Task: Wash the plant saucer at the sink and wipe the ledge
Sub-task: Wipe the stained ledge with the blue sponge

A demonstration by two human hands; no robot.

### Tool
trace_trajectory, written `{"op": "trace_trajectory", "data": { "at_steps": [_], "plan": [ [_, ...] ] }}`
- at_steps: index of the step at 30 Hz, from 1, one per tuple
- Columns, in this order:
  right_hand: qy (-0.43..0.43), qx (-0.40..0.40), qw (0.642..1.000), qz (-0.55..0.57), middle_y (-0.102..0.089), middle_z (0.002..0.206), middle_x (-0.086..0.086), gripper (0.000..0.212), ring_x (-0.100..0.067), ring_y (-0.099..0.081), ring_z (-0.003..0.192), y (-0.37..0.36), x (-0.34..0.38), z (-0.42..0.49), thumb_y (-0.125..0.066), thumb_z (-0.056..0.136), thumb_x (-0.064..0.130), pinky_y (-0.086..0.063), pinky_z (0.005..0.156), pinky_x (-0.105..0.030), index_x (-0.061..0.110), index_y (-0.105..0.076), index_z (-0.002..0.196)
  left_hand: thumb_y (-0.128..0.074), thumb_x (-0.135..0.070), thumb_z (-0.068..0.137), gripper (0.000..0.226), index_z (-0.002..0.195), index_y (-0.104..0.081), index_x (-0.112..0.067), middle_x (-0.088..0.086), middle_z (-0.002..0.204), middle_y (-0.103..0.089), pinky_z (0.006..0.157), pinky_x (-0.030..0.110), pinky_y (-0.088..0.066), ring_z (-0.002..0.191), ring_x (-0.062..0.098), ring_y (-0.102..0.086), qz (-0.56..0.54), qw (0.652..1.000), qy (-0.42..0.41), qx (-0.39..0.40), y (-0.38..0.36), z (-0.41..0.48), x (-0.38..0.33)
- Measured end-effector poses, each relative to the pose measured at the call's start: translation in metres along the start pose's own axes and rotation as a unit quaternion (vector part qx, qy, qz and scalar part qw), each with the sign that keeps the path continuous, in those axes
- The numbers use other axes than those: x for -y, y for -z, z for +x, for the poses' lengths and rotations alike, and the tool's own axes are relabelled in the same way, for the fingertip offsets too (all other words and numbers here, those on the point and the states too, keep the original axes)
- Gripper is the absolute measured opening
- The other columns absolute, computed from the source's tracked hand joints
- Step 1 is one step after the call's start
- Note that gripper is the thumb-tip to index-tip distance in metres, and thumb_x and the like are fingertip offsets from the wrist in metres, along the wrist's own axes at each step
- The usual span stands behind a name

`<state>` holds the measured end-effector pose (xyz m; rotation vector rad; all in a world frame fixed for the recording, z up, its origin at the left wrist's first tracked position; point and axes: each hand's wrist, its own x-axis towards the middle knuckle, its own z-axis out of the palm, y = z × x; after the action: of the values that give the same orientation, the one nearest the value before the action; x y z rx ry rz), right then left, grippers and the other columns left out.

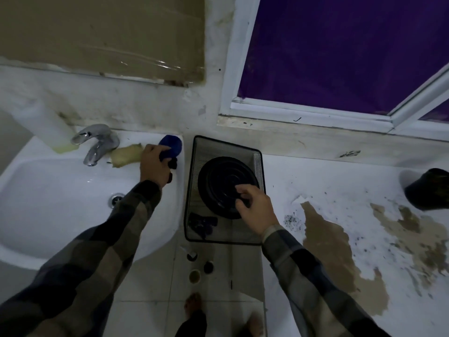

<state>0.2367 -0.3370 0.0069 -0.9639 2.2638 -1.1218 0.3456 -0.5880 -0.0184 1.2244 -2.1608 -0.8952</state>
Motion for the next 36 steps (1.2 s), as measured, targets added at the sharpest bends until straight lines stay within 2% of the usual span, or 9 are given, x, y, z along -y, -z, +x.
{"op": "trace_trajectory", "data": {
  "at_steps": [6, 11, 16, 22, 25, 27, 31, 34, 36],
  "plan": [
    [-0.089, 0.031, 0.985, 0.144, -0.061, 0.102, 0.000, 0.032, -0.013, -0.058, 0.097, 0.007, 0.023, 0.005, -0.062, 0.089, 0.016, -0.049, 0.085, -0.019, 0.010, -0.059, 0.120, -0.058, 0.012, 0.078, 0.033, 0.107, -0.066, -0.003, 0.020, 0.105, -0.055, 0.084, 0.013, -0.033, 0.099, 0.031, -0.055, -0.025, 0.994, -0.105, -0.022, -0.009, -0.065, -0.059],
    [-0.199, 0.054, 0.935, 0.288, -0.062, 0.121, -0.008, 0.050, -0.023, -0.059, 0.109, 0.037, 0.019, 0.000, -0.062, 0.087, 0.043, -0.049, 0.097, -0.041, 0.011, -0.056, 0.126, -0.062, 0.006, 0.080, 0.028, 0.106, -0.066, -0.005, 0.015, 0.105, -0.057, 0.086, 0.015, -0.036, 0.096, 0.019, -0.053, -0.057, 0.984, -0.170, 0.009, -0.036, -0.128, -0.111],
    [-0.246, 0.064, 0.850, 0.460, -0.067, 0.104, -0.017, 0.032, -0.026, -0.065, 0.091, 0.088, -0.006, -0.026, -0.059, 0.092, 0.021, -0.054, 0.078, -0.035, 0.000, -0.060, 0.116, -0.067, 0.003, 0.079, 0.027, 0.105, -0.066, -0.002, 0.012, 0.104, -0.058, 0.088, 0.013, -0.038, 0.094, 0.014, -0.053, -0.085, 0.974, -0.205, 0.042, -0.075, -0.183, -0.150],
    [-0.203, 0.093, 0.904, 0.364, -0.065, 0.101, -0.014, 0.022, -0.029, -0.062, 0.095, 0.151, -0.057, -0.057, -0.049, 0.092, 0.003, -0.056, 0.078, -0.038, 0.007, -0.060, 0.111, -0.072, -0.005, 0.078, 0.032, 0.109, -0.067, -0.009, 0.006, 0.106, -0.060, 0.091, 0.005, -0.037, 0.097, 0.012, -0.056, -0.108, 0.955, -0.217, 0.172, -0.113, -0.211, -0.176],
    [-0.178, 0.073, 0.946, 0.259, -0.062, 0.107, -0.014, 0.034, -0.024, -0.062, 0.087, 0.188, -0.075, -0.067, -0.040, 0.092, -0.004, -0.057, 0.067, -0.027, 0.004, -0.056, 0.121, -0.064, -0.002, 0.085, 0.039, 0.119, -0.057, -0.020, 0.003, 0.114, -0.059, 0.096, 0.024, -0.047, 0.107, 0.012, -0.056, -0.183, 0.944, -0.127, 0.242, -0.120, -0.212, -0.193],
    [-0.169, 0.072, 0.959, 0.217, -0.060, 0.108, -0.010, 0.037, -0.017, -0.061, 0.083, 0.210, -0.084, -0.069, -0.039, 0.094, -0.001, -0.055, 0.060, -0.019, 0.007, -0.053, 0.127, -0.060, -0.001, 0.088, 0.049, 0.130, -0.047, -0.022, 0.002, 0.125, -0.054, 0.092, 0.018, -0.048, 0.114, 0.011, -0.051, -0.197, 0.939, -0.093, 0.266, -0.125, -0.208, -0.208],
    [-0.128, 0.084, 0.975, 0.163, -0.061, 0.112, -0.010, 0.032, -0.022, -0.061, 0.094, 0.239, -0.096, -0.062, -0.039, 0.095, 0.003, -0.054, 0.082, -0.033, 0.012, -0.056, 0.119, -0.059, 0.002, 0.088, 0.075, 0.148, -0.021, -0.024, 0.005, 0.133, -0.045, 0.091, 0.021, -0.043, 0.120, 0.017, -0.046, -0.235, 0.887, 0.027, 0.397, -0.141, -0.198, -0.244],
    [-0.101, 0.090, 0.982, 0.136, -0.062, 0.110, -0.011, 0.030, -0.023, -0.061, 0.093, 0.255, -0.097, -0.052, -0.040, 0.093, 0.003, -0.053, 0.082, -0.032, 0.010, -0.059, 0.115, -0.055, 0.003, 0.090, 0.055, 0.139, -0.040, -0.018, 0.008, 0.116, -0.060, 0.094, 0.036, -0.047, 0.105, 0.021, -0.059, -0.295, 0.844, 0.075, 0.442, -0.154, -0.192, -0.261],
    [-0.087, 0.102, 0.985, 0.108, -0.064, 0.109, -0.011, 0.024, -0.022, -0.062, 0.092, 0.266, -0.101, -0.045, -0.046, 0.093, 0.009, -0.052, 0.081, -0.030, 0.011, -0.061, 0.112, -0.056, 0.001, 0.089, 0.034, 0.122, -0.056, -0.008, 0.012, 0.112, -0.063, 0.100, 0.041, -0.046, 0.102, 0.024, -0.061, -0.257, 0.864, 0.051, 0.430, -0.162, -0.188, -0.265]
  ]
}}
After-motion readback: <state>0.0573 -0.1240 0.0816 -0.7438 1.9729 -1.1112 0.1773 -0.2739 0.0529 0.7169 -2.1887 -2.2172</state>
